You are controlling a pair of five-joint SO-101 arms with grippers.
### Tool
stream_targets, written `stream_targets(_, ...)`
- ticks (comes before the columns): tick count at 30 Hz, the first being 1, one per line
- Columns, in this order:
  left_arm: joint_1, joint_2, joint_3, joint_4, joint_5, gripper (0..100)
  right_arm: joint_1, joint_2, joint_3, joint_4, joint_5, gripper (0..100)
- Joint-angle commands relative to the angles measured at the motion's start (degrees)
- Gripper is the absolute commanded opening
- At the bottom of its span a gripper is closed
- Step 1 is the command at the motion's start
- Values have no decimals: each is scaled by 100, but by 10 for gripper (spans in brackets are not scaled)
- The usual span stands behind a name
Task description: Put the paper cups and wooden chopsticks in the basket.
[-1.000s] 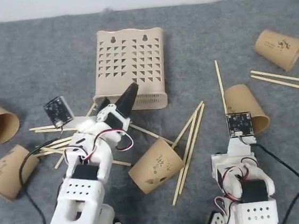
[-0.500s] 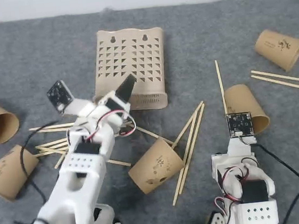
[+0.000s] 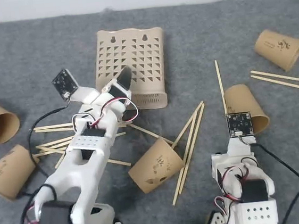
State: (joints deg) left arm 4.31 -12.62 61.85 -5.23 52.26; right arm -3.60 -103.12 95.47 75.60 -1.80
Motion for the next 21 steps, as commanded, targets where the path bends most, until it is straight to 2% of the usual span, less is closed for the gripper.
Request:
stream_targets(1,-62,-457,224,229,62,170,119,-84,88,-75,70,270)
stream_targets(4,9,-1486,444,835,88,268,110,-84,88,-75,70,270)
stream_targets(7,123,-2822,664,1855,88,395,110,-84,88,-75,70,270)
stream_targets(9,237,-3604,787,2690,88,431,110,-84,88,-75,70,270)
stream_targets(11,457,-4141,963,3323,70,423,92,-84,88,-75,70,270)
stream_targets(15,325,-4149,1182,3068,-35,406,110,-84,88,-75,70,270)
stream_targets(21,334,-2910,1024,2901,-53,371,136,-84,88,-75,70,270)
